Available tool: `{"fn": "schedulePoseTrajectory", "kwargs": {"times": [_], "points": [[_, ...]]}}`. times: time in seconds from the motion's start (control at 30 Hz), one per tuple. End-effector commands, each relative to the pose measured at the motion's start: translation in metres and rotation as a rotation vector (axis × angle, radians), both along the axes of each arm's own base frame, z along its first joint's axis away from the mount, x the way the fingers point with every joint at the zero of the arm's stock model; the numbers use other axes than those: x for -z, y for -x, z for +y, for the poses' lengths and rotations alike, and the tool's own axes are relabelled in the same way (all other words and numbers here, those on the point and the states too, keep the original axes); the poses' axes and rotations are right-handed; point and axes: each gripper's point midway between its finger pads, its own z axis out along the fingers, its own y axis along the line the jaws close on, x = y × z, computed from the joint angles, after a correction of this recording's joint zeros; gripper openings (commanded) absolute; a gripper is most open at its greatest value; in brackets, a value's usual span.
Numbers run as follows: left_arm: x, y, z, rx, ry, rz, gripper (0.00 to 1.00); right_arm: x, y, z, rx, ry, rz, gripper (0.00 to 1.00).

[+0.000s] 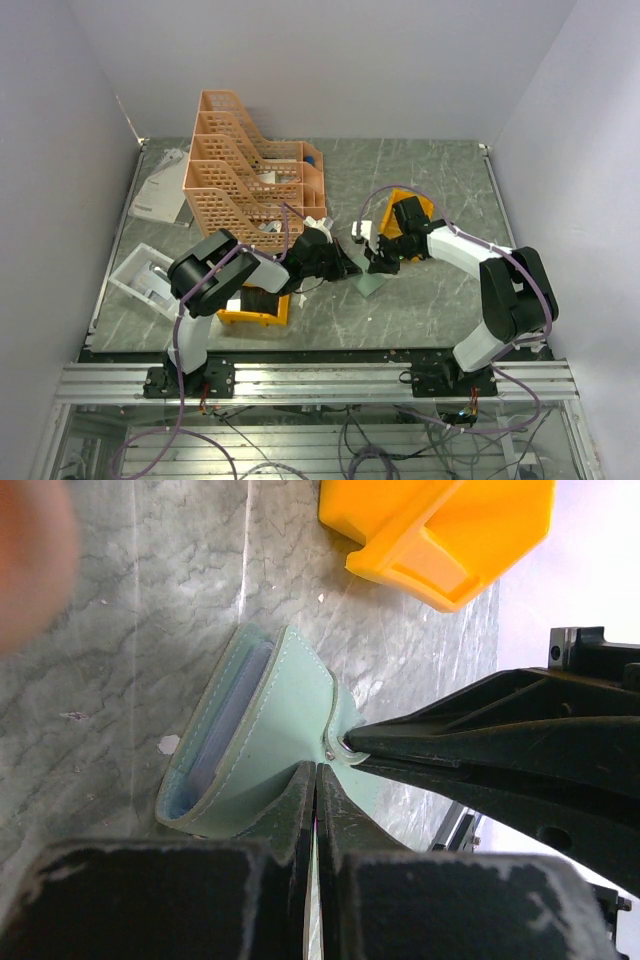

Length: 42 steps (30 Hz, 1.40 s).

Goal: Put the credit cards into the card holder
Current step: Close the card holder at the center of the board.

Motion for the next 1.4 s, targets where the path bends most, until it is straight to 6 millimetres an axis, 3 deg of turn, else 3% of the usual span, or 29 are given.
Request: {"fn": "schedulePoseTrajectory", "kwargs": {"times": [0.0,0.7,1.0,1.37], "points": [[0.062,0.023,0.027,0.02,-0.188,0.118,0.07,0.006,0.016,-0.004,-0.026,0.034,0.025,0.0],[0.062,0.025,0.025,0.031,-0.182,0.12,0.07,0.014,0.034,0.0,-0.151,0.16,-0.088,0.0],[0.063,0.025,0.026,0.031,-0.18,0.123,0.07,0.028,0.062,0.006,-0.278,0.246,-0.128,0.0],[0.064,0.026,0.023,0.038,-0.171,0.13,0.07,0.053,0.086,-0.013,-0.365,0.391,-0.126,0.0]]}}
